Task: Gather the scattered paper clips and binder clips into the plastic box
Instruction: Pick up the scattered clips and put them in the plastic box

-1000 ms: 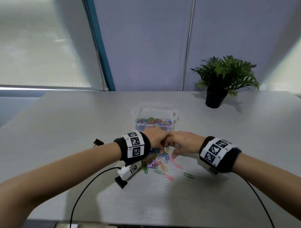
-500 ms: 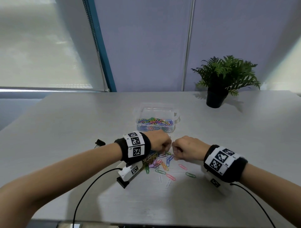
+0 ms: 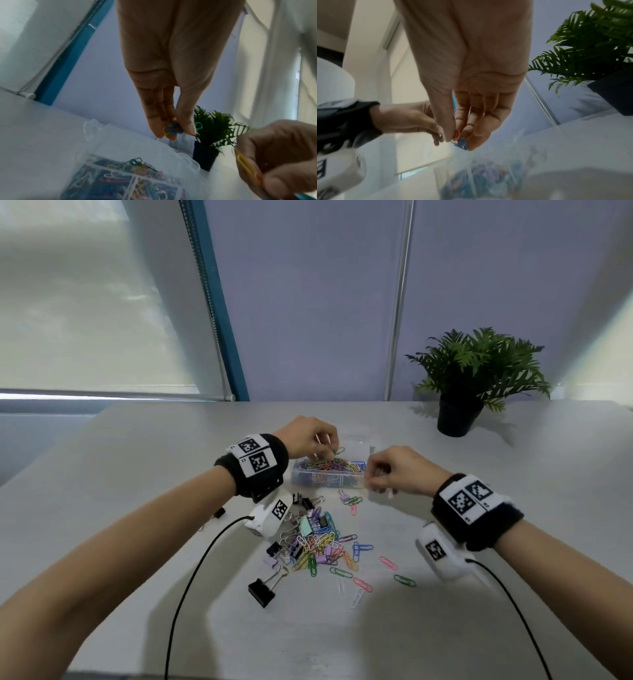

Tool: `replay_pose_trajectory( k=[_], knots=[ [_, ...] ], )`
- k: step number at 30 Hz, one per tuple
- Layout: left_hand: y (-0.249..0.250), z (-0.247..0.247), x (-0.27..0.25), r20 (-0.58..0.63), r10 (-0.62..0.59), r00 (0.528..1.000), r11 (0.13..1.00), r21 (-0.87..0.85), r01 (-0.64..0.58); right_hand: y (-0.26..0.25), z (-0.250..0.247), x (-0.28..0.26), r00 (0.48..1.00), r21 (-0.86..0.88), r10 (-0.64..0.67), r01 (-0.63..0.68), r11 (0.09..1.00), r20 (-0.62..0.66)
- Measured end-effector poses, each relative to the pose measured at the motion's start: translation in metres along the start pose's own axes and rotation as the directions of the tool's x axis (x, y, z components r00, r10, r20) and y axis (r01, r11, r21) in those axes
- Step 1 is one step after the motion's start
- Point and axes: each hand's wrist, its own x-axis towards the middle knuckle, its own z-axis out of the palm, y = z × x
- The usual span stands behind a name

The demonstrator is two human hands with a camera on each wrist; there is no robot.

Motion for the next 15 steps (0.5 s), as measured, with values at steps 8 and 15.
replay_pose_trajectory(
  k=[8, 15],
  knots=[
    [-0.022, -0.003, 0.023, -0.055, -0.125, 0.991, 0.992, 0.028, 0.126, -0.012, -0.008, 0.065, 0.988, -0.139, 0.048, -0.069, 0.988, -0.15],
    [-0.021, 0.006, 0.014, -0.043, -0.073, 0.996, 0.965, 0.25, 0.082, -0.012, 0.004, 0.066, 0.992, -0.317, 0.008, -0.047, 0.947, -0.123]
  ],
)
